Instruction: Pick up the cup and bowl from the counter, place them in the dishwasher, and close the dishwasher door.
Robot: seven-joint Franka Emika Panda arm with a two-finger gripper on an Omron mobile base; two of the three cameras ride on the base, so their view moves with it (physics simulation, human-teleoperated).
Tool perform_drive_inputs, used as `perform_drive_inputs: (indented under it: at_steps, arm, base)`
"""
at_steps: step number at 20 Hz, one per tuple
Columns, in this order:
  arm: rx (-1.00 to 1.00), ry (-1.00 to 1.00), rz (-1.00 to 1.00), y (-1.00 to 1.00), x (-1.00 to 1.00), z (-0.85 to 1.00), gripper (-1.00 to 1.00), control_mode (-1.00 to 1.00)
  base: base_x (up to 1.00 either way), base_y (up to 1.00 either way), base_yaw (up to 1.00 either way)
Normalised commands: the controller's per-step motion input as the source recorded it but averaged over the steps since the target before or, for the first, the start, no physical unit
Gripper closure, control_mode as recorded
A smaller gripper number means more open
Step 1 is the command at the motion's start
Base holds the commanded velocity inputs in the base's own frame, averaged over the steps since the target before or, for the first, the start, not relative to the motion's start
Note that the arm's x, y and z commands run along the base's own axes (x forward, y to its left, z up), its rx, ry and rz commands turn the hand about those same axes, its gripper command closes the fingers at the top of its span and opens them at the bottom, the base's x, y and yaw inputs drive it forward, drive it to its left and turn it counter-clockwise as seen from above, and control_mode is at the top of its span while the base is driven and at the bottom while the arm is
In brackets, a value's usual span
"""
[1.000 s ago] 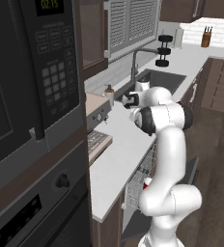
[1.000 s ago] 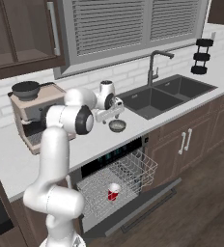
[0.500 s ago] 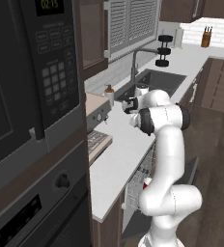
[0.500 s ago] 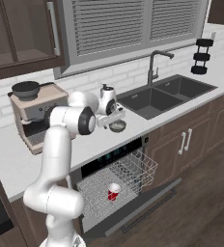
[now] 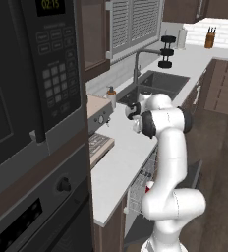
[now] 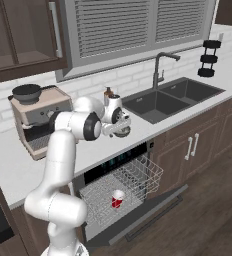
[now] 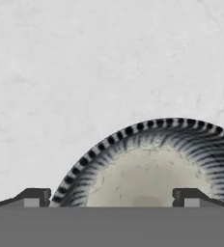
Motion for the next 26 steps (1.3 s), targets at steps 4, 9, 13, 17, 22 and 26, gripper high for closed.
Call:
perform_drive_inputs:
  at_steps: [4, 9, 13, 17, 22, 26]
  arm:
    - [0.00, 0.05, 0.00, 0.00, 0.00, -0.12, -1.00, -1.00]
    - [0.00, 0.03, 0.00, 0.00, 0.04, -0.13, 1.00, -1.00]
    - [0.01, 0.00, 0.00, 0.00, 0.07, -0.05, 1.00, -1.00]
    - [0.00, 0.00, 0.00, 0.00, 0.00, 0.00, 1.00, -1.00]
    - [0.00, -0.04, 0.00, 0.00, -0.47, 0.28, 1.00, -1.00]
    - [0.00, -0.22, 0.02, 0.00, -1.00, 0.77, 1.00, -1.00]
  base:
    - [0.00, 0.00, 0.00]
    - [0.00, 0.00, 0.00]
    - [0.00, 0.00, 0.00]
    - [0.00, 0.00, 0.00]
    - [0.00, 0.00, 0.00]
    - [0.00, 0.00, 0.00]
